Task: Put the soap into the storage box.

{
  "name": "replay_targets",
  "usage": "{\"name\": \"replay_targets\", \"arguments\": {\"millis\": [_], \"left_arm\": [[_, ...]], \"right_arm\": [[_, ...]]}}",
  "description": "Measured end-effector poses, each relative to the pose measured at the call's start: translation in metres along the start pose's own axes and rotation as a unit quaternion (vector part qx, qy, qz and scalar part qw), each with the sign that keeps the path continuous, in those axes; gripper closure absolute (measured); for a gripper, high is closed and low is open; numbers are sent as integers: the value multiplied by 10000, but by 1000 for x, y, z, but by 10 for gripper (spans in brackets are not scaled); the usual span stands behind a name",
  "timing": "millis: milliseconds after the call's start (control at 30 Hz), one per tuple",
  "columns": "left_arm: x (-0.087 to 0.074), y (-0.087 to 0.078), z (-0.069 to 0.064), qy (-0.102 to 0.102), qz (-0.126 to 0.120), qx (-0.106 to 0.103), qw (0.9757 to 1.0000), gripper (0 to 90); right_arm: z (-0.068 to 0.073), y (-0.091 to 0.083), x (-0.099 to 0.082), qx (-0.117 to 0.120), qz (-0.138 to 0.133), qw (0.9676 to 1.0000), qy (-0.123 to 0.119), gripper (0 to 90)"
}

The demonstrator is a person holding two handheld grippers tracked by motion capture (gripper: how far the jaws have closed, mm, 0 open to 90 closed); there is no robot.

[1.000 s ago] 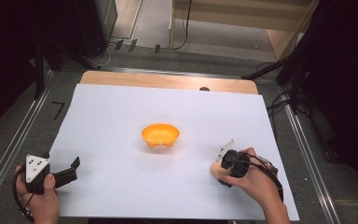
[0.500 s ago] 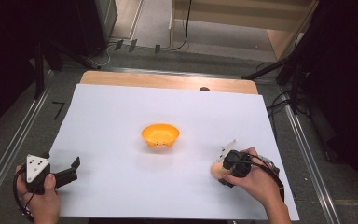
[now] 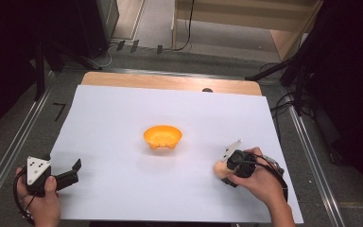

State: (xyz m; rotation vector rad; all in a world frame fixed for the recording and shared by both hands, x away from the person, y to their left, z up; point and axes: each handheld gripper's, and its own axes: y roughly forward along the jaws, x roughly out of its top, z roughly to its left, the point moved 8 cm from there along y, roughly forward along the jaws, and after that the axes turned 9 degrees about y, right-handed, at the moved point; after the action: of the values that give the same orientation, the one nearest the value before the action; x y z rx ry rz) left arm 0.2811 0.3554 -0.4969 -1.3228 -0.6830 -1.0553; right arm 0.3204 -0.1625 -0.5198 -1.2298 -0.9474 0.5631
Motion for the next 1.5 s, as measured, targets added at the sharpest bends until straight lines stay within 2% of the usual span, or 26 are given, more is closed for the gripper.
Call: {"name": "replay_targets", "arguments": {"millis": [133, 367, 567, 767, 1067, 1500], "left_arm": [[0, 0, 0, -4, 5, -1, 10000, 0], [0, 0, 0, -2, 8, 2, 10000, 0], [0, 0, 0, -6, 10, 4, 10000, 0], [0, 0, 0, -7, 9, 3, 10000, 0], [0, 0, 0, -10, 12, 7, 10000, 0], [0, 0, 0, -6, 10, -1, 10000, 0]], "right_arm": [[1, -3, 7, -10, 38, 10000, -91, 333], [-1, -10, 20, -30, -36, 9997, -226, 333], [-2, -15, 30, -11, -109, 9990, -434, 333], [-4, -19, 37, 3, -152, 9990, -416, 333], [-8, -32, 58, 13, -219, 9982, -566, 333], [-9, -38, 84, 75, -351, 9966, -744, 333]]}}
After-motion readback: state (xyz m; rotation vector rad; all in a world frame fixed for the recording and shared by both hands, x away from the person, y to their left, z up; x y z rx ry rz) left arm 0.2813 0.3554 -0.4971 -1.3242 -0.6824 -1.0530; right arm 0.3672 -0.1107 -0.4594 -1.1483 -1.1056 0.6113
